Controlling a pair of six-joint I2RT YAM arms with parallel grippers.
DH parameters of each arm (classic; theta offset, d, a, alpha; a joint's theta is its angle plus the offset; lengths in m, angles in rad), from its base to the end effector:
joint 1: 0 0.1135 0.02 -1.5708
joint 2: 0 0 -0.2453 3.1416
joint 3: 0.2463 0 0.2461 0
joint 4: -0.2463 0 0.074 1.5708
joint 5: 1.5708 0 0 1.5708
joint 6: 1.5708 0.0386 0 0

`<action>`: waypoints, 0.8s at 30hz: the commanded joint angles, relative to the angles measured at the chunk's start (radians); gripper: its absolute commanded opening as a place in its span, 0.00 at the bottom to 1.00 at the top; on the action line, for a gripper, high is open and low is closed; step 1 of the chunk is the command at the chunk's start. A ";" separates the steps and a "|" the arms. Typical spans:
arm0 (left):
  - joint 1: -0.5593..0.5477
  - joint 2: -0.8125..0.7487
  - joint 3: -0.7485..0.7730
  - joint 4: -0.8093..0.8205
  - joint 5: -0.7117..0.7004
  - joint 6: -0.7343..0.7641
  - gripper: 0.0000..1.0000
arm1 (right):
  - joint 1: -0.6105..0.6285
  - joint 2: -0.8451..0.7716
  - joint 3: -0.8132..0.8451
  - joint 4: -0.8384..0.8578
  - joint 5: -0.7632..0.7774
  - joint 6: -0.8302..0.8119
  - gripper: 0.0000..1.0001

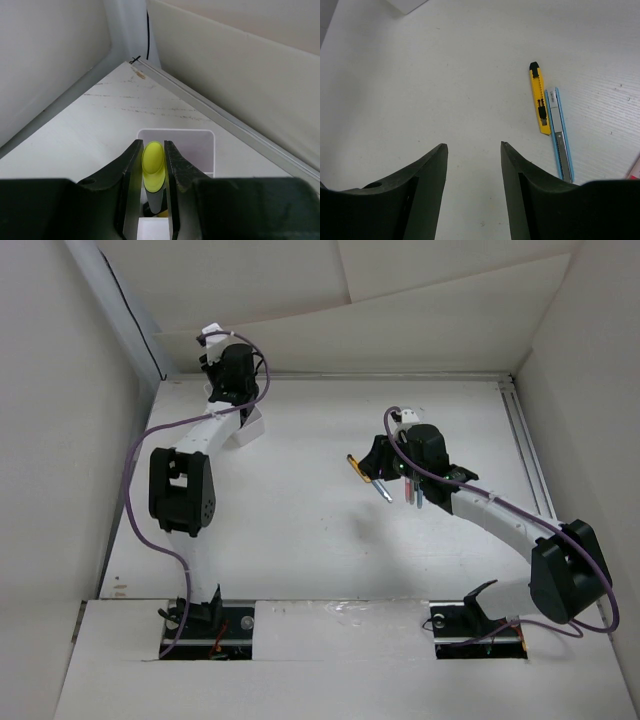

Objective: Sort the stationery into containers
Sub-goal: Place the pen in the storage box.

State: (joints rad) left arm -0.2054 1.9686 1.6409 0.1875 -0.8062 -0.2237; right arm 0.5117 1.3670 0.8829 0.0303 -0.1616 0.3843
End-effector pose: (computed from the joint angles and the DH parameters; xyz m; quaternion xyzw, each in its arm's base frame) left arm 0.4561 -0.0666 0.3056 -0.2636 0.6920 0.1609 0.6525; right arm 0.2675 0.1573 0.2466 -0.0965 0.8408 0.2905 0.4464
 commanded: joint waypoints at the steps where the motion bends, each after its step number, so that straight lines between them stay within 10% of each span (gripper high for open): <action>1: 0.006 0.006 -0.033 0.087 -0.037 0.023 0.00 | -0.004 -0.025 0.001 0.062 -0.006 -0.007 0.52; 14: 0.006 0.027 -0.090 0.142 -0.037 0.014 0.01 | -0.004 -0.005 0.001 0.071 -0.006 -0.007 0.52; 24: 0.006 -0.013 -0.135 0.132 -0.008 -0.020 0.28 | -0.004 -0.005 0.001 0.071 0.013 -0.007 0.52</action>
State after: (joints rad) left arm -0.2054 2.0071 1.5177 0.2951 -0.8127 -0.2226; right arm 0.5117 1.3693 0.8829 0.0380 -0.1608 0.3843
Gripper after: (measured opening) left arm 0.279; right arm 0.525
